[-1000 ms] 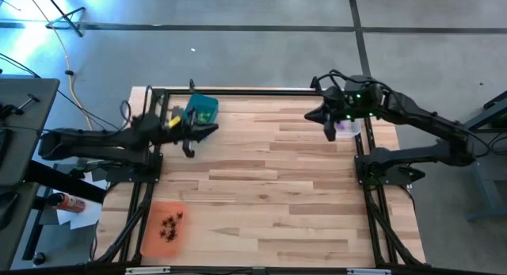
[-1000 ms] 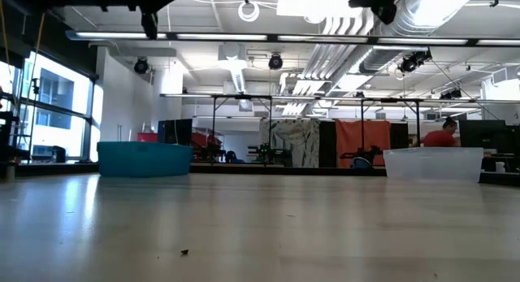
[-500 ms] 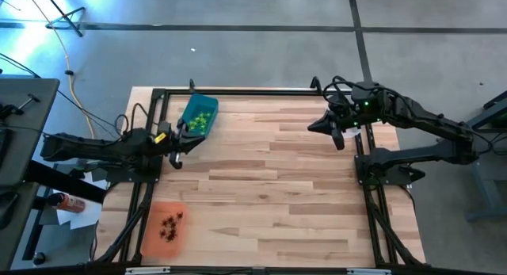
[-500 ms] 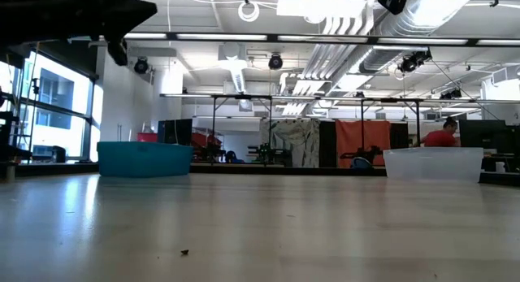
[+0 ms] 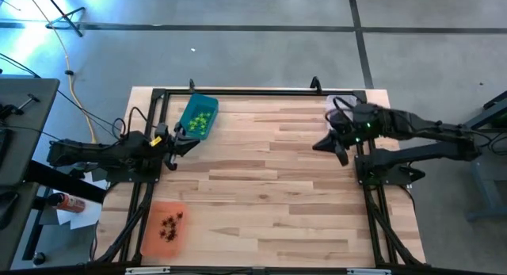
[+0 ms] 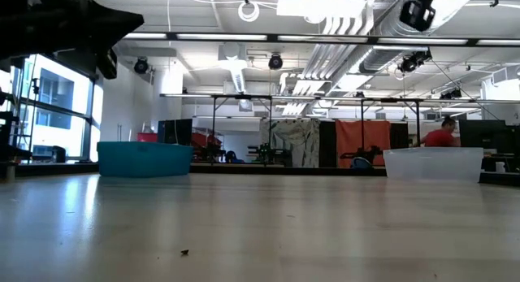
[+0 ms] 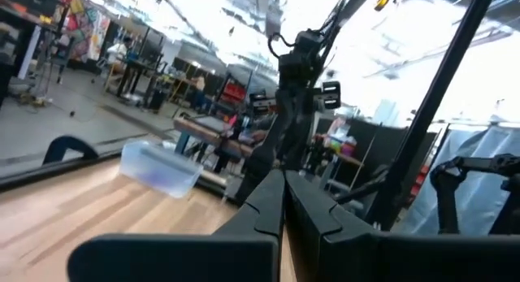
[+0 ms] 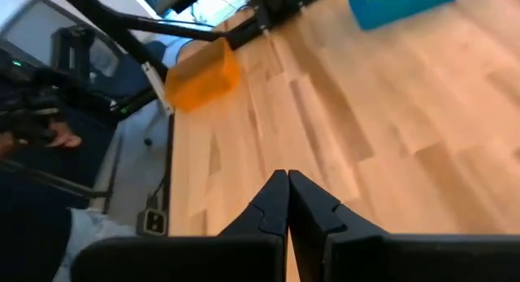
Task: Sort Halloween decoration
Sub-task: Return to Home Position
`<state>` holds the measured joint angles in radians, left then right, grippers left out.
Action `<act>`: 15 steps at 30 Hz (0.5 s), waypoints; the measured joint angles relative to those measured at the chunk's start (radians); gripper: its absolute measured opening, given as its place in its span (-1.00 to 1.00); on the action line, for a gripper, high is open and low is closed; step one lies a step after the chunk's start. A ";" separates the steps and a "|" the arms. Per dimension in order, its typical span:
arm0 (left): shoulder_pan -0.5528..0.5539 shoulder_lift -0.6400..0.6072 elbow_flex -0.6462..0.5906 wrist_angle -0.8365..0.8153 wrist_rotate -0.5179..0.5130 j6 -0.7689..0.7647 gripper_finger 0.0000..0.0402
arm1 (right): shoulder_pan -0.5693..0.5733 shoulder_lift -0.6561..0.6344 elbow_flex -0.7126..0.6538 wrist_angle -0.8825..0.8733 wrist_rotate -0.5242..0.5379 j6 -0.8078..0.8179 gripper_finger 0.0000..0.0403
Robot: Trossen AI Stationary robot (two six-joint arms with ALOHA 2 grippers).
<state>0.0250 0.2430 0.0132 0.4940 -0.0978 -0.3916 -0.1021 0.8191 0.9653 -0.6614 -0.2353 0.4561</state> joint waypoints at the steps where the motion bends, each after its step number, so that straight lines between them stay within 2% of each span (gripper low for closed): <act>1: 0.000 0.000 0.000 -0.014 0.000 0.000 -1.00 | 0.013 -0.033 -0.050 0.028 0.000 0.020 -1.00; 8: 0.000 0.001 0.000 -0.140 0.010 0.001 -1.00 | 0.094 -0.346 -0.393 0.260 0.001 0.154 -1.00; 15: 0.000 0.001 0.000 -0.239 0.010 0.001 -1.00 | 0.120 -0.607 -0.692 0.644 0.026 -0.016 -1.00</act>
<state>0.0254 0.2436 0.0132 0.2550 -0.0883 -0.3909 0.0174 0.2124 0.2737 -0.0171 -0.2095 0.4404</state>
